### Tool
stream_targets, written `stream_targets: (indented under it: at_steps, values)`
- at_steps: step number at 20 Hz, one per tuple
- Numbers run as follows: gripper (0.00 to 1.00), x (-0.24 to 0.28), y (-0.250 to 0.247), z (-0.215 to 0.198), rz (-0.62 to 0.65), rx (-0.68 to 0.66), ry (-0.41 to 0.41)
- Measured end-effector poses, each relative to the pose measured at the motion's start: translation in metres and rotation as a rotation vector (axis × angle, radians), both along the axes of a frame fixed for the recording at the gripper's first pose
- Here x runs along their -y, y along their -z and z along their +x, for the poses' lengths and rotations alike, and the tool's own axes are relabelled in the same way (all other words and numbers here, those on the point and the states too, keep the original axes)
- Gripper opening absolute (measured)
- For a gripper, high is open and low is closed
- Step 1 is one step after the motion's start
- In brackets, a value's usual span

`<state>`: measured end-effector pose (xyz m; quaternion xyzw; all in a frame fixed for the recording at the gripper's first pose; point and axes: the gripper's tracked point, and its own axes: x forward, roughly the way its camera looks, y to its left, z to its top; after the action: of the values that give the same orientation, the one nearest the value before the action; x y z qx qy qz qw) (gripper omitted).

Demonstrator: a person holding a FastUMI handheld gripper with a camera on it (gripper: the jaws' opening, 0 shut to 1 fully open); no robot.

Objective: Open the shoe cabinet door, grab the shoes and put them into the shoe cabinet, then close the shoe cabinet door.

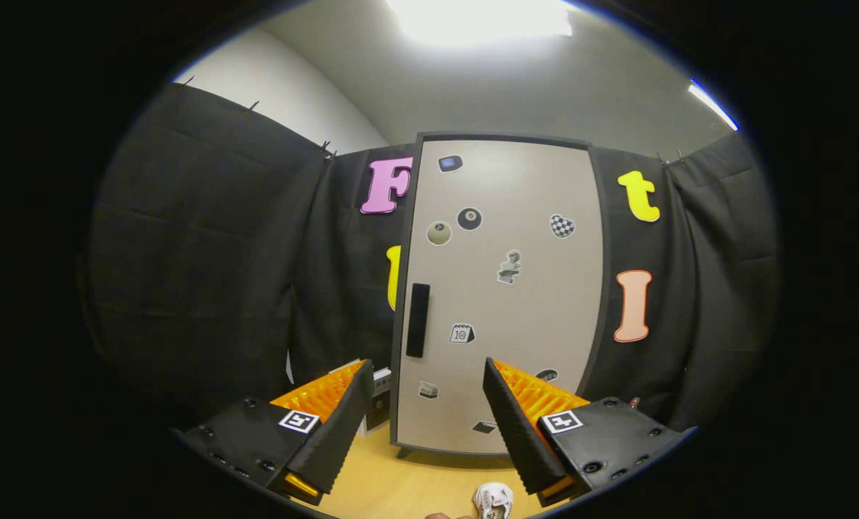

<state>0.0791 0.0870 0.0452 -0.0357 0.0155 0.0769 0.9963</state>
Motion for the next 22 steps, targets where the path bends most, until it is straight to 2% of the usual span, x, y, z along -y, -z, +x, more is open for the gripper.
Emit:
stream_targets:
  at_steps: [8, 14, 18, 20, 22]
  values:
    - [0.96, -0.022, 0.007, 0.132, 0.004, -0.040, 0.049]
    - [0.96, -0.032, 0.016, 0.199, 0.013, -0.054, 0.096]
    - [0.85, -0.041, 0.033, 0.221, 0.065, -0.112, 0.114]
    - [0.79, -0.039, 0.038, 0.223, 0.083, -0.146, 0.148]
    - [0.59, -0.040, 0.035, 0.224, 0.117, -0.157, 0.157]
